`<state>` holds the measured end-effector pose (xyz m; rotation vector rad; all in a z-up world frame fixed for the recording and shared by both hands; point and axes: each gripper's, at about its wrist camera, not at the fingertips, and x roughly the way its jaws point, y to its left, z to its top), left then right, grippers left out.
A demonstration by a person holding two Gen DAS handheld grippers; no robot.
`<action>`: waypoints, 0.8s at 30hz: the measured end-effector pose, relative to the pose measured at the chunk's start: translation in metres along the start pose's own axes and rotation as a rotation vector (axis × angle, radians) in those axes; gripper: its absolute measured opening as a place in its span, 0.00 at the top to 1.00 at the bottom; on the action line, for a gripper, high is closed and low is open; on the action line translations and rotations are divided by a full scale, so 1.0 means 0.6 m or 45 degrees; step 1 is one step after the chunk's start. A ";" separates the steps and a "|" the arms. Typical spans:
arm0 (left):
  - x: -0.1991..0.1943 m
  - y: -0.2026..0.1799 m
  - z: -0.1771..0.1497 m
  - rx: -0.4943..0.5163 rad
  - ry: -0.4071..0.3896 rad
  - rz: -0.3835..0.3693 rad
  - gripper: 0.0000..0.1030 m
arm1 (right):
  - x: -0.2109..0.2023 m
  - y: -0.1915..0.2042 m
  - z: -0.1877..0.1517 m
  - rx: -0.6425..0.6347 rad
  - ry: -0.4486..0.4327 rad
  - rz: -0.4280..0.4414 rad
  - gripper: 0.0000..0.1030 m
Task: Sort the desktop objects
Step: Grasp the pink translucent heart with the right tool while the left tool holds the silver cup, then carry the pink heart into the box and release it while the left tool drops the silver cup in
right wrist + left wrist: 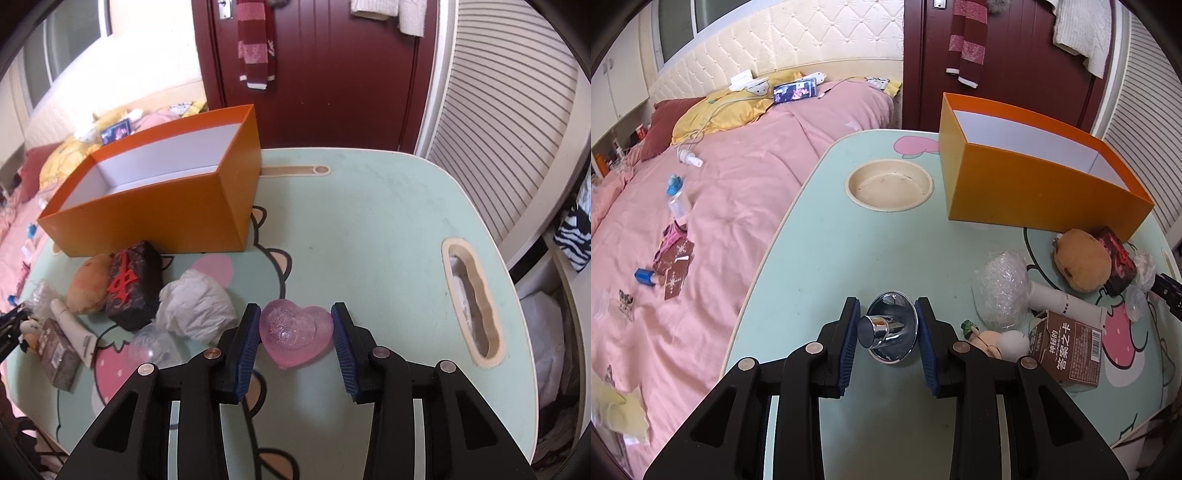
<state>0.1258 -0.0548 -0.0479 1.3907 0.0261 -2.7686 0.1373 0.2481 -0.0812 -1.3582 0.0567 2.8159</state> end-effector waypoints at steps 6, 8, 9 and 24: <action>-0.001 -0.001 0.004 -0.019 0.034 0.024 0.69 | -0.013 0.020 -0.011 -0.001 -0.013 0.040 0.63; -0.004 -0.004 0.006 -0.012 0.033 0.046 0.69 | -0.018 0.027 -0.014 -0.001 -0.018 0.058 0.63; -0.007 -0.005 0.007 -0.005 0.027 0.058 0.69 | -0.020 0.031 -0.015 -0.003 -0.021 0.067 0.63; -0.062 0.001 0.044 -0.060 -0.066 -0.094 0.69 | -0.049 0.081 0.004 -0.032 -0.073 0.188 0.63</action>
